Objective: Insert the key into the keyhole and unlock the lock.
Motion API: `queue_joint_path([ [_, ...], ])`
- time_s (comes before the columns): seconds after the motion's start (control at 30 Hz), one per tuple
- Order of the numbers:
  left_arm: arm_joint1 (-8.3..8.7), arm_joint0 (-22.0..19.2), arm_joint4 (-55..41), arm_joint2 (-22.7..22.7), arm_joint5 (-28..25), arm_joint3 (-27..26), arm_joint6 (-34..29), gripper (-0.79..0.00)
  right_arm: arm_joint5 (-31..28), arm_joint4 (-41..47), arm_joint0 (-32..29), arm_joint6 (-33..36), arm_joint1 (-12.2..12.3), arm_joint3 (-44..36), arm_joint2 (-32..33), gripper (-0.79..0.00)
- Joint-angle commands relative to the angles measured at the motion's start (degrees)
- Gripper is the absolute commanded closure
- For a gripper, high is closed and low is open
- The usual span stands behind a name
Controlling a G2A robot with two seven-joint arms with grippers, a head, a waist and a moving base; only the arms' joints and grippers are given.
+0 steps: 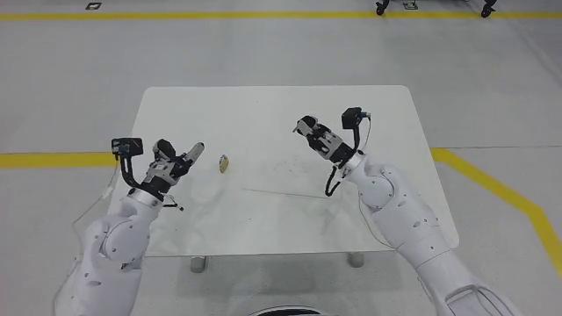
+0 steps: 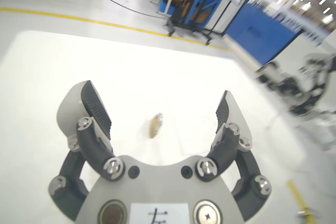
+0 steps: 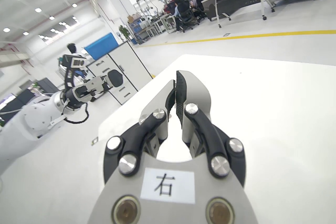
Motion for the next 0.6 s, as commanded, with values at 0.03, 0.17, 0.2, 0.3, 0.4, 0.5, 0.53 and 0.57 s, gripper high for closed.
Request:
queue_joint_path([
  [0.03,0.02,0.0,-7.9,0.0,0.1,-0.1,-0.6,-0.785,-0.3,0.5,0.2,-0.2,-0.1,0.4,-0.1,0.0],
  [0.17,0.02,0.0,-7.9,0.0,0.1,-0.1,-0.6,-0.785,-0.3,0.5,0.2,-0.2,-0.1,0.4,-0.1,0.0],
  [0.2,0.02,0.0,-7.9,0.0,0.1,-0.1,-0.6,-0.785,-0.3,0.5,0.2,-0.2,-0.1,0.4,-0.1,0.0],
  [0.3,0.0,0.0,-8.3,0.1,-0.1,-0.2,-0.6,-0.785,-0.3,0.5,0.2,-0.2,-0.1,0.4,-0.1,0.0],
  [0.4,-0.27,-0.6,-20.9,2.7,-2.9,1.6,-6.1,-0.785,1.0,3.2,0.2,0.7,-0.3,0.9,-0.4,0.0],
  [0.5,-0.33,-4.8,-32.6,5.0,-3.6,5.1,-14.8,-0.785,0.3,7.4,2.0,3.0,-1.0,3.3,-2.0,0.0],
  [0.53,-0.36,-5.8,-35.0,5.4,-3.6,5.9,-16.3,-0.785,0.0,8.3,2.6,3.5,-1.2,4.0,-2.4,0.0],
  [0.57,-0.51,-7.9,-41.2,6.8,-3.1,7.3,-19.8,-0.785,-0.4,9.6,3.7,4.6,-1.6,5.4,-3.3,0.0],
])
